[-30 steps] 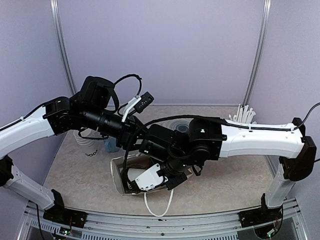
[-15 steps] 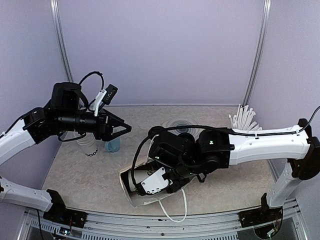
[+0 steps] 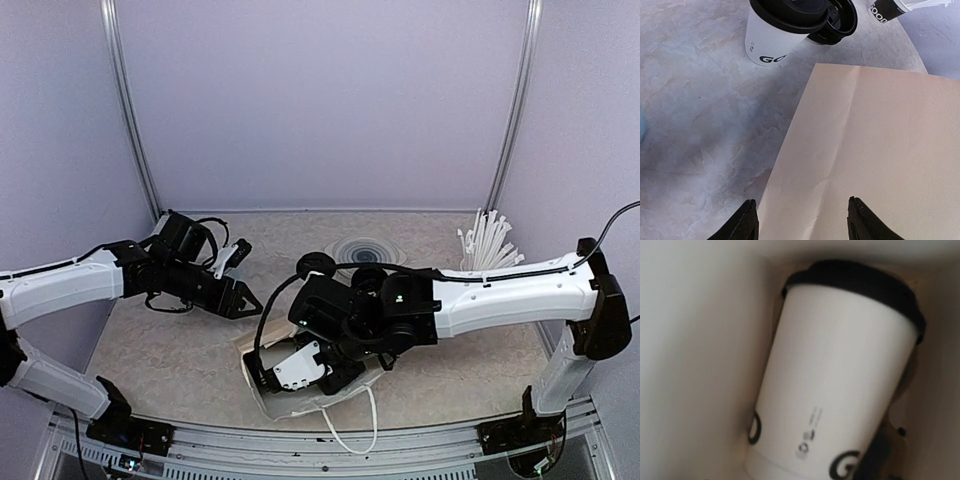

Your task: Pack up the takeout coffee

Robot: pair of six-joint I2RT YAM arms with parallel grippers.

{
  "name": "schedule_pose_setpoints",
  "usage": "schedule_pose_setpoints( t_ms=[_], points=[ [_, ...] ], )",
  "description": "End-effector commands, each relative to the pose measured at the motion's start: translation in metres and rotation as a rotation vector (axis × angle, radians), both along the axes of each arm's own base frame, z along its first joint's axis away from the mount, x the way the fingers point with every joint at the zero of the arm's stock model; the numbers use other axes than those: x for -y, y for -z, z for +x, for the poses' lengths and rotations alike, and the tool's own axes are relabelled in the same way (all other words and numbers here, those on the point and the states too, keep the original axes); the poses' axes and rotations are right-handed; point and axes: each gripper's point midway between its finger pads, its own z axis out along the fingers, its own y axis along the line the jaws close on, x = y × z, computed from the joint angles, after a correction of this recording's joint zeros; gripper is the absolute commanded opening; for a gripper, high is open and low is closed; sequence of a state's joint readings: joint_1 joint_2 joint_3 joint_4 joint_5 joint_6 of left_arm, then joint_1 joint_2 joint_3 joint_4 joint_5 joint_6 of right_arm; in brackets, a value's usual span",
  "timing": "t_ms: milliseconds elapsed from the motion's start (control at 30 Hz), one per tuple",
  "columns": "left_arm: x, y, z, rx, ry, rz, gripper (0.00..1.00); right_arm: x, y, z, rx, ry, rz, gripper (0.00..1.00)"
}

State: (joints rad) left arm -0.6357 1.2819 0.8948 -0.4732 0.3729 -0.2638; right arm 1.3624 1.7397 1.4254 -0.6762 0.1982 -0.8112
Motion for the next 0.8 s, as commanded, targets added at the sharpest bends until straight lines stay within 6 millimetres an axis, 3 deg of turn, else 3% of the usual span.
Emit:
schedule_pose_setpoints(
  t_ms=[0,167,433,567,767],
  points=[
    [0.015,0.01,-0.006,-0.036,0.078,-0.038,0.58,-0.013,0.009,0.009,-0.064,0.045,0.034,0.74],
    [0.023,0.026,-0.013,-0.087,0.132,-0.033,0.52,-0.018,0.019,0.017,-0.132,0.092,0.036,0.8],
    [0.03,0.035,-0.015,-0.118,0.161,-0.048,0.48,-0.024,0.046,0.038,-0.258,0.191,-0.007,0.83],
    [0.03,0.036,-0.012,-0.117,0.161,-0.041,0.47,-0.026,0.05,0.047,-0.276,0.222,-0.017,0.74],
    [0.015,0.023,0.011,-0.064,0.091,-0.004,0.52,-0.02,0.039,0.045,-0.275,0.204,-0.03,0.48]
  ],
)
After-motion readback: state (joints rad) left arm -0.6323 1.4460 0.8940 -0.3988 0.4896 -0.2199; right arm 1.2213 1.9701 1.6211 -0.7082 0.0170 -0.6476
